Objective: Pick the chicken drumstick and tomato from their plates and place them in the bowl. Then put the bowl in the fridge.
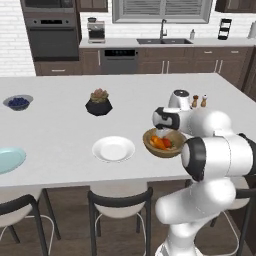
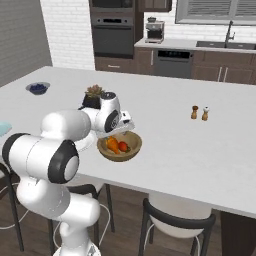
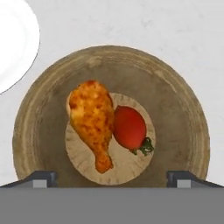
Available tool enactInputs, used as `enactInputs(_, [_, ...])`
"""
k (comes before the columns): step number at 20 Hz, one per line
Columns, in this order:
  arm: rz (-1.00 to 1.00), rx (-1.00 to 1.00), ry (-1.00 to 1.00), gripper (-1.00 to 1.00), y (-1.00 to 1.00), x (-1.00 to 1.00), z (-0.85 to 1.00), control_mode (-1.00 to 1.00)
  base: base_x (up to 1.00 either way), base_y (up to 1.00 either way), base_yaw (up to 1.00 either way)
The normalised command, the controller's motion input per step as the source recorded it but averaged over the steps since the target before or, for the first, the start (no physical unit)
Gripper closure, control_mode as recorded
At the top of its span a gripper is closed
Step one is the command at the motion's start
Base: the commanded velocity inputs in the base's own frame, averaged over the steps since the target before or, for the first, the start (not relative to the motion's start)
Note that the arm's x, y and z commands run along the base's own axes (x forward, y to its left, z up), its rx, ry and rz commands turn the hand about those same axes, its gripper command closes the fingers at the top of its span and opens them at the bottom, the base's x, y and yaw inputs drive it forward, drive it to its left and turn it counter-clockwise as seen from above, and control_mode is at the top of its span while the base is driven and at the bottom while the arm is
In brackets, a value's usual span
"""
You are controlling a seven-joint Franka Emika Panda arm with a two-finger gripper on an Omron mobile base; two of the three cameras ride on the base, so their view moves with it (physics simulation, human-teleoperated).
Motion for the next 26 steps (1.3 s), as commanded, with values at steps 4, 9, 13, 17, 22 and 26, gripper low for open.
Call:
enactInputs(4, [-0.55, 0.14, 0.0, -1.0, -0.35, -0.22, 0.24, -1.0, 0.0, 0.0, 0.0])
enactInputs(9, [-0.44, 0.27, 0.02, -1.0, -0.66, -0.33, 0.18, -1.0, 0.0, 0.0, 0.0])
enactInputs(13, [-0.37, 0.24, 0.0, -1.0, -0.44, -0.23, -0.02, -1.0, 0.0, 0.0, 0.0])
enactInputs(17, [-0.18, 0.16, 0.0, -1.0, -0.3, -0.02, -0.29, -1.0, 0.0, 0.0, 0.0])
enactInputs(22, [-0.03, 0.15, 0.0, -1.0, -0.13, 0.11, -0.44, -1.0, 0.0, 0.0, 0.0])
enactInputs(26, [-0.03, 0.09, 0.0, -1.0, 0.01, 0.35, -0.52, -1.0, 0.0, 0.0, 0.0])
